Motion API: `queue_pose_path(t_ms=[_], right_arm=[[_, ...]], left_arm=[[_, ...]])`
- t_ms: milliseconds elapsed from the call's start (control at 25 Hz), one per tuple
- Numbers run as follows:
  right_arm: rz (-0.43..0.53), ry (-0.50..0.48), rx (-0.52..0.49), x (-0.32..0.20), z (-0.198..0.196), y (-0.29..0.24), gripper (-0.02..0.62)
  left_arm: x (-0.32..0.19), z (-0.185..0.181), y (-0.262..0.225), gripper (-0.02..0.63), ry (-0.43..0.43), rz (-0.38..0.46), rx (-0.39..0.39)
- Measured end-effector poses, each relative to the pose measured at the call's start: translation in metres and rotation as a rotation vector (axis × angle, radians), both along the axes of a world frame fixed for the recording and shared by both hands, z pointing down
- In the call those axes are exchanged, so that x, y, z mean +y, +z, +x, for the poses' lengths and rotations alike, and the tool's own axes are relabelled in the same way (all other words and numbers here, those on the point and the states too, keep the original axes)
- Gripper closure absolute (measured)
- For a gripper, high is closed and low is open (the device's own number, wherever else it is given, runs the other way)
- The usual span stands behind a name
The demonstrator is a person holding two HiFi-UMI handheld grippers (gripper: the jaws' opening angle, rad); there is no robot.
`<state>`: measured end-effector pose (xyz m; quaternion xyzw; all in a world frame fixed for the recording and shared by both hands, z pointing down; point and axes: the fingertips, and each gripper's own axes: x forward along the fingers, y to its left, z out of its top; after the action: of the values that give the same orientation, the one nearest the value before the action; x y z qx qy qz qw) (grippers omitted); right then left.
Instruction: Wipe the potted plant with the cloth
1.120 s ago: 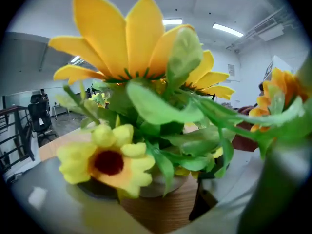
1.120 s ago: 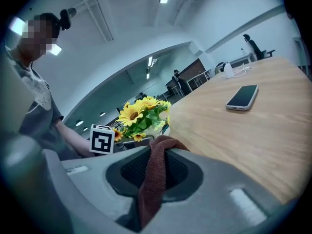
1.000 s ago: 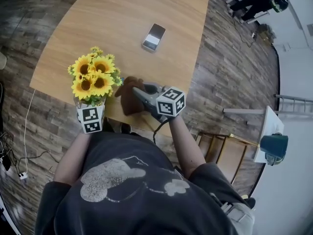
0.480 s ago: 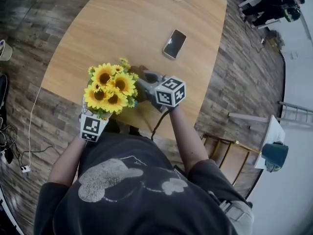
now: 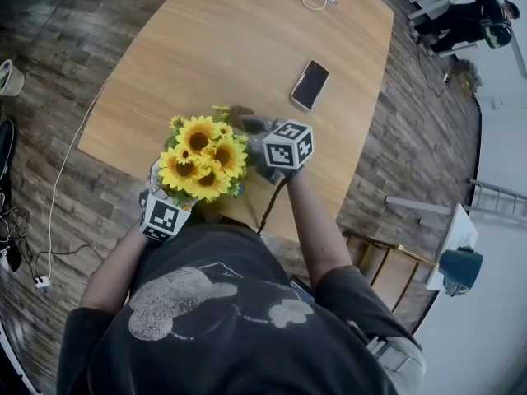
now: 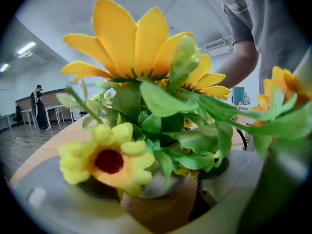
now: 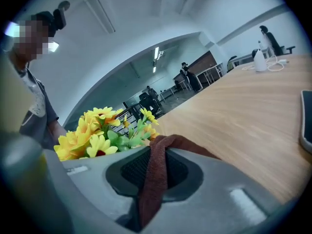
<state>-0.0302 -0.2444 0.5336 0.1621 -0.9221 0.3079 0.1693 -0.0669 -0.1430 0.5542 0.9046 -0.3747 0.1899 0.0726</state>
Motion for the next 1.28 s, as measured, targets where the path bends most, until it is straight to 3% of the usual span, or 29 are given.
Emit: queue_pose_path(t_ms=[200, 440, 880, 1080, 1280], right_arm=[[-0.081, -0.07, -0.025, 0.0, -0.005, 0.003, 0.551], [-0.134, -0.066, -0.05, 0.004, 0.009, 0.001, 0.551], [-0.139, 0.018, -0.061, 0.044, 0.031, 0.006, 0.551], [-0.139, 0.012, -0.06, 0.084, 0.024, 0.01, 0.551], [-0.135, 0.071, -0.092, 0.106, 0.018, 0.01, 0.551]], left_arm=[[-0.013, 0.004, -0.003, 0.114, 0.033, -0.007, -0.001], [-0.022, 0.009, -0.003, 0.114, 0.043, -0.005, -0.002], [-0.031, 0.012, -0.002, 0.112, 0.021, 0.013, 0.001], [-0.035, 0.013, 0.0, 0.112, -0.013, 0.012, 0.003], [-0.036, 0.014, 0.0, 0.117, -0.033, 0.0, 0.006]])
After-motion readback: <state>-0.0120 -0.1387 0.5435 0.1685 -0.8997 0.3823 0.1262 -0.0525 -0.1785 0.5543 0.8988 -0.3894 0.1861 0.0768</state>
